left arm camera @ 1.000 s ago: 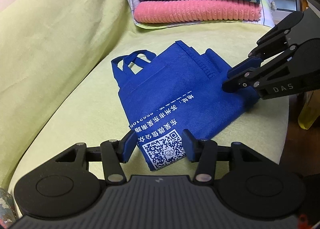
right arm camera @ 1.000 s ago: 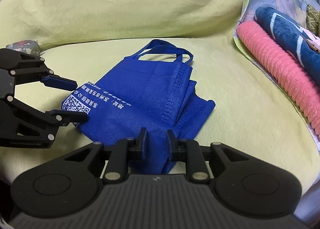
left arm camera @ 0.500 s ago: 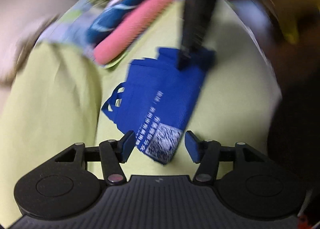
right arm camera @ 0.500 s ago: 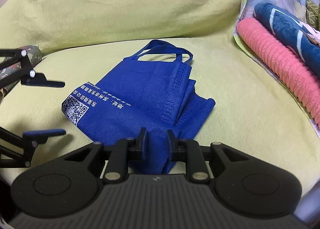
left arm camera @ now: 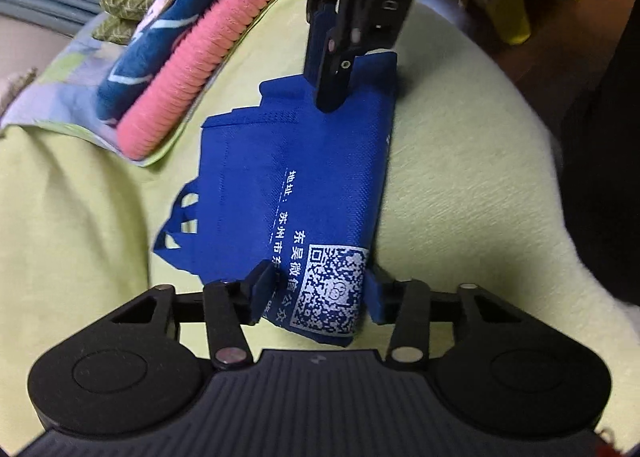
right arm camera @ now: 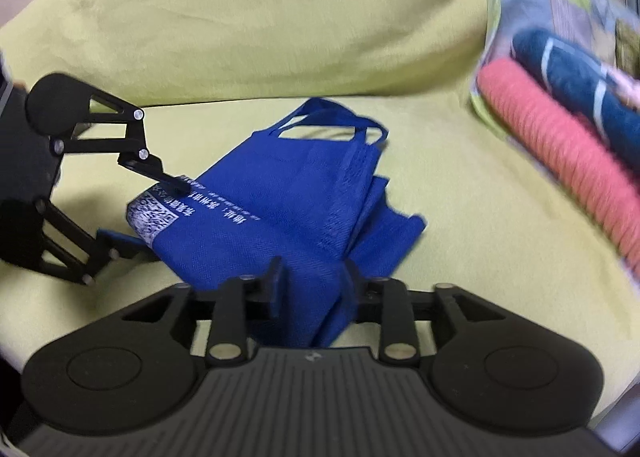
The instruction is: Fold shopping bag
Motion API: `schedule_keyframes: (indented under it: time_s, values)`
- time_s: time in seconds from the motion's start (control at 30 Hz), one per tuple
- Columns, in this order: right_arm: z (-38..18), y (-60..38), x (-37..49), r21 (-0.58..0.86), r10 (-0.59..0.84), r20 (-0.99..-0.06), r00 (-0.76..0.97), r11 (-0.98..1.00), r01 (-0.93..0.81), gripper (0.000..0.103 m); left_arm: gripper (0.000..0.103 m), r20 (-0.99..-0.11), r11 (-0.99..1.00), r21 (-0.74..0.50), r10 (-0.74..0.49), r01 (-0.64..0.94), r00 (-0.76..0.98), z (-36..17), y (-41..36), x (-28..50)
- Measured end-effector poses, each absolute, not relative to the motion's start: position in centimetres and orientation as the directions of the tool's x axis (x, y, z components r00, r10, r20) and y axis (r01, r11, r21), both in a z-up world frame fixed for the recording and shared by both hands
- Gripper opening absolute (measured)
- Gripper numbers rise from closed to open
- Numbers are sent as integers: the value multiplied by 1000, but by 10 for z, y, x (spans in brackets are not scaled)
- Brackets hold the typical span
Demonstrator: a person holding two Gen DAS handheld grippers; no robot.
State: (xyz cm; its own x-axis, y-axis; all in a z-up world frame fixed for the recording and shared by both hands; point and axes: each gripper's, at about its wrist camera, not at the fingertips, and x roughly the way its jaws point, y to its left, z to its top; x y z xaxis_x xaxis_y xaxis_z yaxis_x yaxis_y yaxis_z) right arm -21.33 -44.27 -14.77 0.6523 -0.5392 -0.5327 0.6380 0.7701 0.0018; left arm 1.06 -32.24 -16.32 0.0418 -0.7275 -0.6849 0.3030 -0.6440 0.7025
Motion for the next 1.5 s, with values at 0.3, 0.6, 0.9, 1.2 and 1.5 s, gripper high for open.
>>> schedule_keyframes:
  time_s: [0.3, 0.6, 0.9, 1.2, 1.5]
  values:
    - [-149, -400, -223, -364, -500, -450, 740, 859, 359, 65, 49, -714, -658, 659, -700, 363, 26, -156, -324, 17]
    - [-187, -397, -210, -728, -566, -365, 739, 669, 153, 61, 49, -747, -686, 602, -664, 408, -15, -148, -332, 24]
    - [-175, -433, -204, -501, -465, -447, 764, 838, 217, 36, 58, -764, -699, 566, -644, 437, -42, -142, -342, 31]
    - [-141, -476, -220, -59, -225, -587, 778, 970, 237, 34, 51, -799, -695, 494, -600, 522, -42, -129, -338, 26]
    - [-148, -556, -243, 535, 71, -572, 817, 787, 306, 34, 52, -791, -631, 444, -609, 637, -52, -123, -329, 32]
